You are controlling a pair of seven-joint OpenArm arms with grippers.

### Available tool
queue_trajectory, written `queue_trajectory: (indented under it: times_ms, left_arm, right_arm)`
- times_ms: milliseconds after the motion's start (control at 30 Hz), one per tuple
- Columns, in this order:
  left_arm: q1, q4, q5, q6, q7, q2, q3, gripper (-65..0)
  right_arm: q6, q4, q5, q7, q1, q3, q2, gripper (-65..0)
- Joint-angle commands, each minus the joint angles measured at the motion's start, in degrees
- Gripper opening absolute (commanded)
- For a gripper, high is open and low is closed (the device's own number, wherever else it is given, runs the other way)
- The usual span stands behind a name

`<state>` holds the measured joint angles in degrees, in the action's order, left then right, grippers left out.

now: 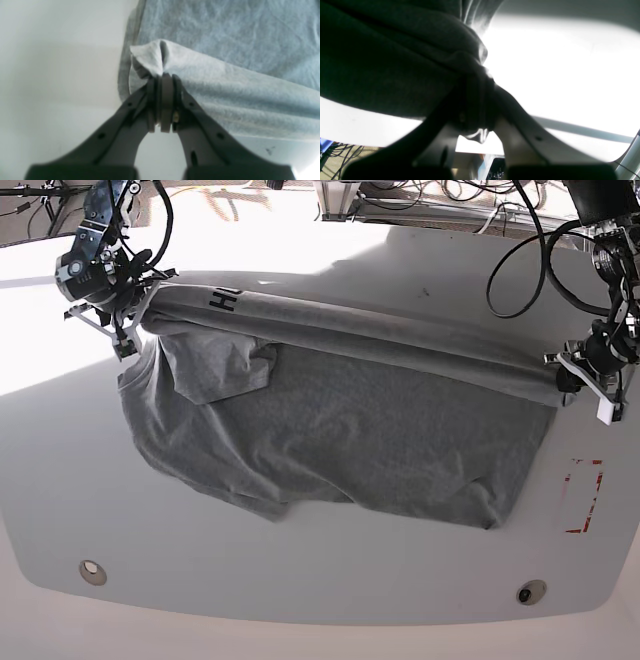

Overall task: Fold the T-shirt properly
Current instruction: 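Open both grippers and release the shirt edge onto the table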

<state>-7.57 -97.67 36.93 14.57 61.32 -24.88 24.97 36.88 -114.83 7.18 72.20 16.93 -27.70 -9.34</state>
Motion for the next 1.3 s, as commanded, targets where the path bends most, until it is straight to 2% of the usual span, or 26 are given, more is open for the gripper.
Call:
queue_trajectory:
  times_ms: [0,67,133,200,267,400,467,533,700,800,1067,1167,1267]
  left_arm:
    - [1.5,0.5,-0.1,-0.2,-1.4,-1.7,0.4,-65.0]
    - [2.1,1.3,-0.1,-0.2,-1.4,-1.7,0.4,-65.0]
    - [2.9,2.2,-0.1,-0.2,-1.4,-1.7,0.1,-64.9]
    - [3.7,2.9,-0.1,-0.2,-1.4,-1.9,-1.2,-60.8]
    - [4.4,3.8,-0.1,-0.2,-1.4,-2.9,-3.1,-53.1]
    - [6.0,5.9,-0.1,-0.5,-1.4,-3.9,-7.0,-32.6]
    - [6.9,7.0,-0.1,-0.5,-1.4,-4.0,-7.5,-24.7]
    - [7.8,8.0,-0.1,-0.5,-1.4,-4.0,-7.7,-20.7]
    - [9.8,8.1,0.2,-0.3,-1.2,-4.1,-7.8,-20.6]
    - [11.1,6.6,0.2,-0.3,-1.2,-4.2,-7.7,-20.6]
    - [10.9,0.5,0.2,-0.2,-1.2,-3.7,-7.6,-20.6]
    - [8.8,0.1,0.2,-0.2,-1.5,-2.9,-7.6,-20.6]
    - [8.2,0.2,0.0,-0.2,-1.5,-1.4,-7.6,-20.6]
  right_arm:
    - [0.1,0.2,-1.1,0.3,0.2,-0.4,-0.7,-62.9]
    - [0.0,0.3,-1.2,0.3,0.3,-0.3,-0.7,-62.5]
    - [-0.1,0.5,-1.3,0.3,0.3,-0.1,-0.7,-58.5]
    - [-0.2,0.5,-1.4,0.3,0.3,-0.1,-0.7,-51.2]
    - [-0.3,0.5,-1.4,0.3,0.3,-0.2,-0.7,-41.7]
    - [-0.3,0.2,-1.3,0.3,0.3,-0.4,-0.7,-22.8]
    - [-0.3,0.1,-1.1,0.3,0.3,-0.5,-0.7,-16.2]
    - [-0.3,0.0,-1.1,0.3,0.3,-0.5,-0.7,-11.9]
    - [0.2,-1.5,-0.9,0.3,0.1,-0.6,-0.5,-11.1]
    - [0.2,-1.6,1.5,0.3,-0.3,-0.9,0.7,-11.1]
    - [-0.2,-1.2,22.0,0.3,-1.3,-4.7,1.4,-11.3]
    - [-0.2,-1.2,28.3,0.3,-1.3,-5.7,2.0,-11.3]
    - [-0.2,-1.2,31.5,0.3,-1.3,-6.9,3.3,-11.3]
